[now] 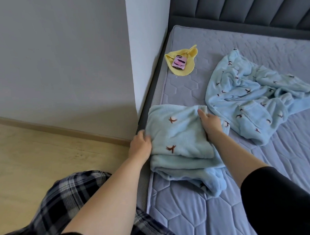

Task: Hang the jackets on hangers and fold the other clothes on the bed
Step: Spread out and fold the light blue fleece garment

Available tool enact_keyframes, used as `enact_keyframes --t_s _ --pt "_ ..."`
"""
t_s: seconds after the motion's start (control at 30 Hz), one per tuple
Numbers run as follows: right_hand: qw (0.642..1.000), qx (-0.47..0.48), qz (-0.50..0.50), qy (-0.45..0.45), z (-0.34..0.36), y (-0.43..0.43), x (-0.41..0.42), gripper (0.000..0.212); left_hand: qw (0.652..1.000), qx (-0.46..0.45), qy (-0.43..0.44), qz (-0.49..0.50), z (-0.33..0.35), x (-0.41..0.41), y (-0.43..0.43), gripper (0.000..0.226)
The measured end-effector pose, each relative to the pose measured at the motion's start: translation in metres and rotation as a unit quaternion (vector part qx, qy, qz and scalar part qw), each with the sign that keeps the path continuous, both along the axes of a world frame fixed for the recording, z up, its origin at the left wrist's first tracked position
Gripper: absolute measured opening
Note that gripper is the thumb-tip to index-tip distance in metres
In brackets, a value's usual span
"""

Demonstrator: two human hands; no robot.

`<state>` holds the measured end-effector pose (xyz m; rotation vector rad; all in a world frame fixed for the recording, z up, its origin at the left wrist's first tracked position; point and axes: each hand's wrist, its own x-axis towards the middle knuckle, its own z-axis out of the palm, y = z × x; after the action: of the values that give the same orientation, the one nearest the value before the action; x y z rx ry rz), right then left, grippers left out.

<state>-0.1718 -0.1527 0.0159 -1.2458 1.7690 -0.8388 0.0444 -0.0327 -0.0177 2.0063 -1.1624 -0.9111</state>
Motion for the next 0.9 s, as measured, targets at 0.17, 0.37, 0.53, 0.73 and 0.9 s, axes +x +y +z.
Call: enact_keyframes --t_s 0.17,0.37,0.53,0.73,0.9 --pt "0.990 0.040 0.085 0.107 0.013 0.023 -0.013 0.047 0.980 -0.049 -0.119 -0.150 0.007 -0.029 -0.002 0.068" --pt "0.997 0.045 0.057 -0.035 0.024 0.027 -0.022 0.037 0.862 -0.135 -0.373 -0.314 0.019 -0.063 0.008 0.083" --pt "0.996 -0.018 -0.049 -0.079 0.017 0.025 -0.039 0.030 0.862 -0.133 -0.365 -0.327 0.020 -0.067 0.007 0.077" --pt "0.992 0.081 0.031 0.087 -0.019 0.029 -0.037 0.047 0.875 -0.113 -0.375 -0.284 0.026 -0.076 0.004 0.066" --pt "0.971 0.059 0.080 0.217 0.000 0.016 -0.047 0.042 0.822 -0.060 -0.427 -0.372 0.018 -0.091 0.003 0.074"
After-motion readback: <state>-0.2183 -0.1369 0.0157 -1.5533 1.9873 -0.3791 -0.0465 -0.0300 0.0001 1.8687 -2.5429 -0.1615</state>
